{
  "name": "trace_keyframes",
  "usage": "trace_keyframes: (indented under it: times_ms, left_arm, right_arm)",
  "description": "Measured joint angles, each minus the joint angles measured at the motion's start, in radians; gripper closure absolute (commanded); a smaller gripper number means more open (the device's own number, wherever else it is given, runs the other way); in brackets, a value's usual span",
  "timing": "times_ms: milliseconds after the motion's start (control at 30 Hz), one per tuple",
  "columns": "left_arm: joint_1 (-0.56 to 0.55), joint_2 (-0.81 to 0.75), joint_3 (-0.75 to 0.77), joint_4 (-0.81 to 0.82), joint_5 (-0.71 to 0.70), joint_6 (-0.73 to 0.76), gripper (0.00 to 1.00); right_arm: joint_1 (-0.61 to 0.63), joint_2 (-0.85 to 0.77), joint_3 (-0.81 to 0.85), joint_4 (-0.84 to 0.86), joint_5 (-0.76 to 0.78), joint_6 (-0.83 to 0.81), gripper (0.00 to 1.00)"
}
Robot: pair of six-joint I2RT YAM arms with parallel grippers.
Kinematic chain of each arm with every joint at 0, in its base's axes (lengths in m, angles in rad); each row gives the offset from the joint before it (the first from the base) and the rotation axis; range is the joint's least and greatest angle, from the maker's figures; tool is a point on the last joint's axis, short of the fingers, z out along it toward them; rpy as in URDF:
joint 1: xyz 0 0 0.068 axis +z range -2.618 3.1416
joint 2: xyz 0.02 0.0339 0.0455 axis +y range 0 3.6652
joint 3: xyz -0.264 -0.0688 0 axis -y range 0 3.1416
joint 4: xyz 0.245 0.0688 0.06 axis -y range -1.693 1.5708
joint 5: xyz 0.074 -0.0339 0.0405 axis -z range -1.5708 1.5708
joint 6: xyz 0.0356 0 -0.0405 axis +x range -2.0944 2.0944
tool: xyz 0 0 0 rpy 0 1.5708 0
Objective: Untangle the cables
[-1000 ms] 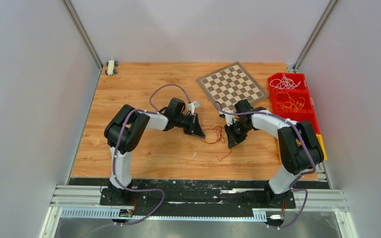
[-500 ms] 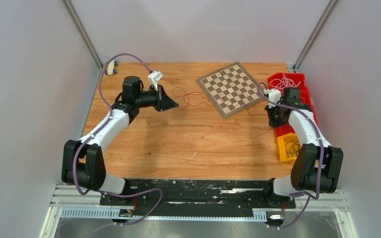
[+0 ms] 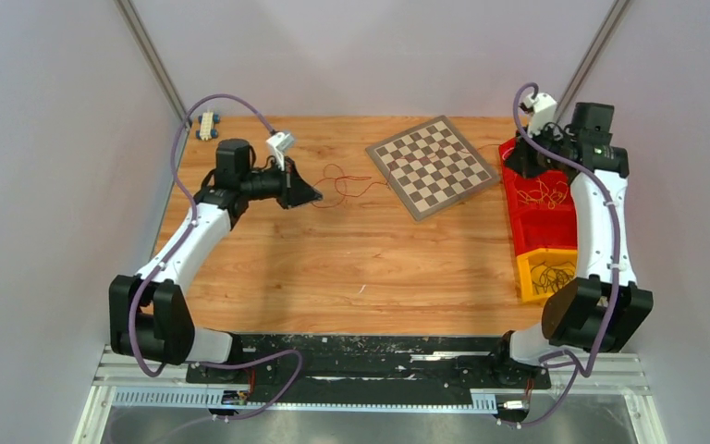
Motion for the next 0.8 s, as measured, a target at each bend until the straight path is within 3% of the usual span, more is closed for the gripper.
trace_keyframes:
  times_ms: [200,400,567,800]
  left_arm:
    - [-0.203,0.001,0.061,0.03,0.046,0.021,1.0]
    - [-0.337,0.037,0.089,0.072,0.083,0.013,1.0]
    - [-0.406,0.076,0.097,0.122,0.099,-0.018,1.0]
    - [-0.463,0.108,0.108,0.155,0.11,-0.034,1.0]
  right_arm:
    - [0.234,0.002,0.017,-0.098,-0.251,0.037,1.0]
    - [0.469,-0.04,-0.062,-0.122,-0.337,0.039,1.0]
    - [0.563,-0.111,-0.122,-0.108,-0.34,0.032,0.95]
    - [0.601,-0.101,-0.143,-0.074,-0.379,0.065,0.78]
